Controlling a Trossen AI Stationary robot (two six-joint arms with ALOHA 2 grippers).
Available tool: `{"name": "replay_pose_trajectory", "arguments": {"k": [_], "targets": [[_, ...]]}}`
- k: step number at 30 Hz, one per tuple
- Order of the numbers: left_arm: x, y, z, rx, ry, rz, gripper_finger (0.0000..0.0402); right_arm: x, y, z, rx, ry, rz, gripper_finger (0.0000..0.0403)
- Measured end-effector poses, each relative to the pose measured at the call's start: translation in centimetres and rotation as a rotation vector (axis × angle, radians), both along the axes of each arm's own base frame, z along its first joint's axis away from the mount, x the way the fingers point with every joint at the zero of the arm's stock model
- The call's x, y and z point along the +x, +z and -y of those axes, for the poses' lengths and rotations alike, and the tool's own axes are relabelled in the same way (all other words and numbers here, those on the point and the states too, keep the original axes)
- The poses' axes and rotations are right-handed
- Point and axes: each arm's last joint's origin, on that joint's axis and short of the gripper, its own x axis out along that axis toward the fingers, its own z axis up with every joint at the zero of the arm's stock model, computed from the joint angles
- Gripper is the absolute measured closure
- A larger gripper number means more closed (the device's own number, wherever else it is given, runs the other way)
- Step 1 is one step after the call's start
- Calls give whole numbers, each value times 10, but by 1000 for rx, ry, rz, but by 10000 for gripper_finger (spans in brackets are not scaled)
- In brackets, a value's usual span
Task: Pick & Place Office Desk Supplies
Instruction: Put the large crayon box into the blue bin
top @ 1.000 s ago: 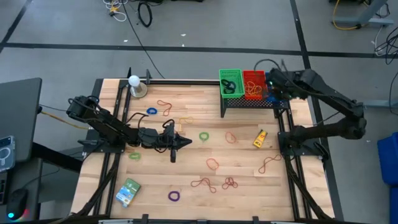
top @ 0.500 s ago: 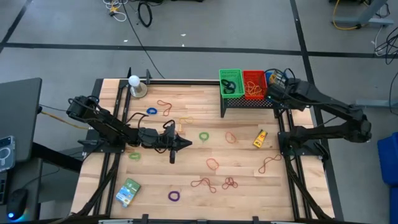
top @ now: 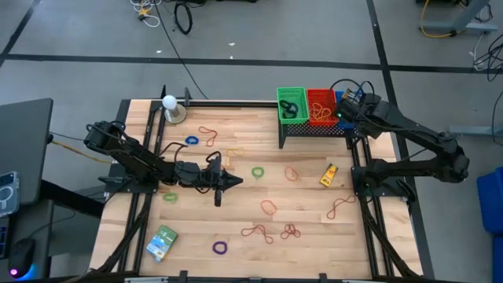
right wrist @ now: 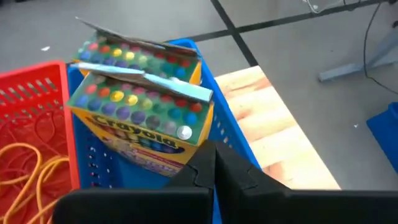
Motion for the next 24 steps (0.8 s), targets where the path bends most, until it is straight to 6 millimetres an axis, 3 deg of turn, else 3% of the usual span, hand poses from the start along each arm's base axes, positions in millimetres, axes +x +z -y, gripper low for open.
{"name": "replay_pose_trajectory", "arguments": {"k": [16,24], "targets": [[0,-1,0,2,3,-6,395,1,5,21,-83,11,-1,397],[0,-3,0,0,4,-27,395,-2,5,14,-36,65,-47,396]]}}
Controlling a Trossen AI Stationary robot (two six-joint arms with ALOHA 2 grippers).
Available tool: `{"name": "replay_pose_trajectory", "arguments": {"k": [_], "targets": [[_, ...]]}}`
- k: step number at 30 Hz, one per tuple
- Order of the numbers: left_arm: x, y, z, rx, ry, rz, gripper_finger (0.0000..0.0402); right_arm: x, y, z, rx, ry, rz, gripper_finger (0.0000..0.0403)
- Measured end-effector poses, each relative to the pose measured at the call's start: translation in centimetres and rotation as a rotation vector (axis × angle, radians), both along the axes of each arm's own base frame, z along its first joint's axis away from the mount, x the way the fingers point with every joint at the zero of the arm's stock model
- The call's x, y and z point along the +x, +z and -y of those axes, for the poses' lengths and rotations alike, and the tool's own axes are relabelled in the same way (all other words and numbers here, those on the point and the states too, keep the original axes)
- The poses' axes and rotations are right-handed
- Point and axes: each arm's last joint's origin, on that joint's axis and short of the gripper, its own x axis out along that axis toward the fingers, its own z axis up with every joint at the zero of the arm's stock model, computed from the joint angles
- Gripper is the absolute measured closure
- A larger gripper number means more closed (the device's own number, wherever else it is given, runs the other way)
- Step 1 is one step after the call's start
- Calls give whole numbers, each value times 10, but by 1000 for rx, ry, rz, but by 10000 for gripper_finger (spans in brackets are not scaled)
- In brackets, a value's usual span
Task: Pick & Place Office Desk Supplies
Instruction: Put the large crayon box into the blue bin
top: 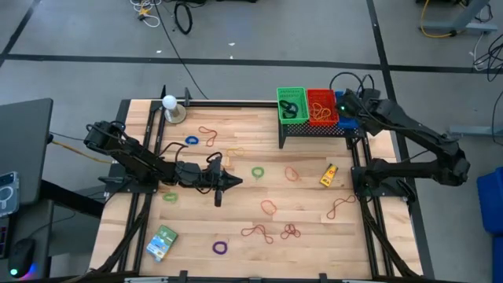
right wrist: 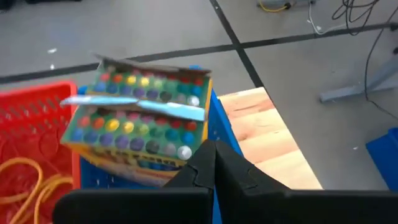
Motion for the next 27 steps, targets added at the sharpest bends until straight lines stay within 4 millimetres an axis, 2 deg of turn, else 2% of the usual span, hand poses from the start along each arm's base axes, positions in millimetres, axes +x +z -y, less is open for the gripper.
{"name": "replay_pose_trajectory", "arguments": {"k": [10,20,27], "targets": [[0,0,-1,-18,38,3,395,2,-1,-12,49,73,-33,396],[0,-2,-2,-19,48,-20,395,11,-2,-28,147,197,52,396],[1,-2,-7,-25,68,-19,394,16,-5,-25,165,203,62,396]]}}
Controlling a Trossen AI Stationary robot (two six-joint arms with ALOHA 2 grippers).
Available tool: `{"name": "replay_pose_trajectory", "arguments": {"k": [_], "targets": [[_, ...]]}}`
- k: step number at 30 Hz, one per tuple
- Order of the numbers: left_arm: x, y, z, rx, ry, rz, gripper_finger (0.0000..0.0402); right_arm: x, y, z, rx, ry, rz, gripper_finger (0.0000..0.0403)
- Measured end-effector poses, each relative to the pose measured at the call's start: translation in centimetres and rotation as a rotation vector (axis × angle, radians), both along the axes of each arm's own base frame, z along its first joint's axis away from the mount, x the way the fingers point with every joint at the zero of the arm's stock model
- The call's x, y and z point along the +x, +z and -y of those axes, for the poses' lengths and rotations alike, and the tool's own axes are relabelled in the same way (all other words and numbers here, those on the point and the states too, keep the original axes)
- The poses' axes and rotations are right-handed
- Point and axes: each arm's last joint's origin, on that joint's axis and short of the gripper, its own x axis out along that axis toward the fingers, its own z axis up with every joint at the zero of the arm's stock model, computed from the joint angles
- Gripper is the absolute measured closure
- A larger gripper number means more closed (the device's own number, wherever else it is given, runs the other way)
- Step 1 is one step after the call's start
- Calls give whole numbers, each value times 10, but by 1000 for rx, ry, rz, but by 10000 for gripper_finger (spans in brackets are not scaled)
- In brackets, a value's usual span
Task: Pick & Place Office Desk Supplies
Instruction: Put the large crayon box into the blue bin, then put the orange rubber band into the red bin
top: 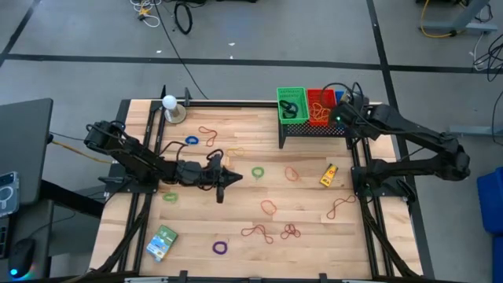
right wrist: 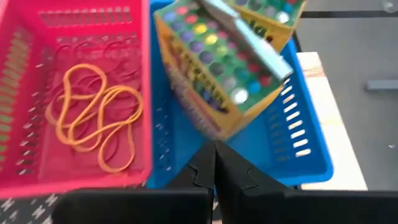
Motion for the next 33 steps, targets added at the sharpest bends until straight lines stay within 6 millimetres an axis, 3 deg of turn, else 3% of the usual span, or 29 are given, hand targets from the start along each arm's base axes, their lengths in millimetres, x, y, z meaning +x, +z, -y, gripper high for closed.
{"name": "replay_pose_trajectory", "arguments": {"k": [20,28,33], "targets": [[1,0,-6,33,7,-5,394,-13,-3,35,5,-140,-36,396],[1,0,-7,-3,37,1,394,-15,2,25,48,-25,-29,396],[1,0,-10,-46,89,11,394,-15,24,9,46,126,25,396]]}}
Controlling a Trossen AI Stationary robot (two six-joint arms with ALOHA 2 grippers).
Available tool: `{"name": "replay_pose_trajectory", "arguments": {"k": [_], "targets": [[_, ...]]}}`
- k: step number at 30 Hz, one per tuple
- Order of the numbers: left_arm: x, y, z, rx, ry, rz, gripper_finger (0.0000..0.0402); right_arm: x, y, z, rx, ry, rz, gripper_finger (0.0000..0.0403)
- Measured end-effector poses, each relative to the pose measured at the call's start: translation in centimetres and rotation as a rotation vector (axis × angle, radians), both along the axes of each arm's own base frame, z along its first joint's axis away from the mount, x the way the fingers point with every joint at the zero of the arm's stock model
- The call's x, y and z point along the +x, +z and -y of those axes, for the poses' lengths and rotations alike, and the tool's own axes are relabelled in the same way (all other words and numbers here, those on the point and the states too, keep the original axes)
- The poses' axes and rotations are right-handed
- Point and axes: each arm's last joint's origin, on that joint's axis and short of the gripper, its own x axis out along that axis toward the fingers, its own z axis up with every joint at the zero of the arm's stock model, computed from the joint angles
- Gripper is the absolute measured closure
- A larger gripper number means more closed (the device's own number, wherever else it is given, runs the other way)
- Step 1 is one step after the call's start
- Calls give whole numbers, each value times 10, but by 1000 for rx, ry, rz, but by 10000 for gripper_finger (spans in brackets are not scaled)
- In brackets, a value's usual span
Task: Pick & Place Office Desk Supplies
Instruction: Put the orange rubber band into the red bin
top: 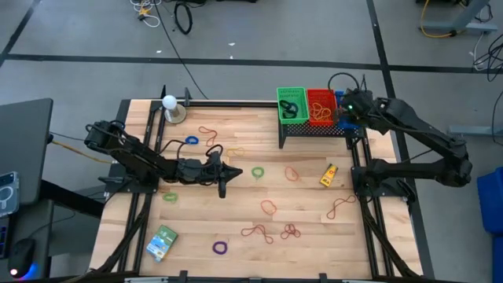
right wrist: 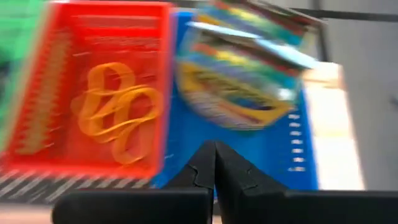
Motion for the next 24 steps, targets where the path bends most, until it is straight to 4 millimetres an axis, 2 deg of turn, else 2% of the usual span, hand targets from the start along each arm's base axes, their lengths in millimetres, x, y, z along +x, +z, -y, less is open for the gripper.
{"name": "replay_pose_trajectory", "arguments": {"k": [3,6,10,14,18,24], "targets": [[1,0,-1,6,-27,-3,394,10,9,-12,7,149,56,396],[1,0,-2,14,-43,-6,395,28,10,-30,20,343,117,396],[1,-2,-2,-28,-35,-15,394,51,5,-70,15,619,191,399],[0,-7,-2,-65,-23,-57,394,63,-7,-113,11,860,258,400],[-1,-11,-2,-65,-33,-101,394,71,-30,-150,61,1032,303,400],[-1,-15,-1,-71,-61,-157,395,78,-78,-195,160,1176,210,392]]}}
